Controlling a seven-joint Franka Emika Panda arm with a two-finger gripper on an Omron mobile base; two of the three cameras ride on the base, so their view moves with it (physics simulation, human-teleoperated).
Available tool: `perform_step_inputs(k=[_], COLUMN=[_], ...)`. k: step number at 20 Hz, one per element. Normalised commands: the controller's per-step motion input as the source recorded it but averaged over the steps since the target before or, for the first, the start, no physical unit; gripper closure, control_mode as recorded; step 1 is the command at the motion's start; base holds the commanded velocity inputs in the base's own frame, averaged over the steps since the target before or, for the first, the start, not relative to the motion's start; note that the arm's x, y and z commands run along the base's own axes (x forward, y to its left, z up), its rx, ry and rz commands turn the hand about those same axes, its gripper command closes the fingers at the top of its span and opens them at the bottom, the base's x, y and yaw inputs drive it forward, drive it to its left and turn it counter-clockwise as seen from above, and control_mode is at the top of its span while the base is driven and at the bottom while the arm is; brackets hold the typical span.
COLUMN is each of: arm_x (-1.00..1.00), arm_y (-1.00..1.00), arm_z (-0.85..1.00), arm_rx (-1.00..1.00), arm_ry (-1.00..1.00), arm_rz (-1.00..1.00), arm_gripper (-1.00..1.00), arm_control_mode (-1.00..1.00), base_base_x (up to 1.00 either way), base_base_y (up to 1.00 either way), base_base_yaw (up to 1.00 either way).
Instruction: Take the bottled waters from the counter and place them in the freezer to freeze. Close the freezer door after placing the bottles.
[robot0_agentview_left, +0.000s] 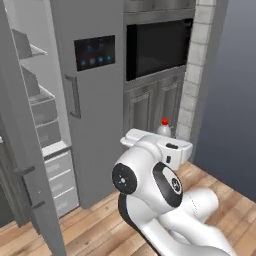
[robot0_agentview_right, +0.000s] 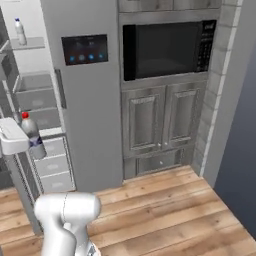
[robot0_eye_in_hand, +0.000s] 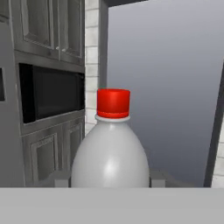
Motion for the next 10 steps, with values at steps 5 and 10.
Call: perform_step_inputs(k=[5,10], arm_x=[0.00,0.00], arm_y=[0.00,0.00], arm_z=[0.00,0.00], arm_rx=[0.00,0.00], arm_ry=[0.00,0.00], arm_rz=[0.00,0.00], arm_gripper=[1.00,1.00], arm_control_mode=[1.00,1.00], base_base_x=[1.00,0.55], base_base_y=[-0.81,0.07], base_base_yaw=[0.23,0.44])
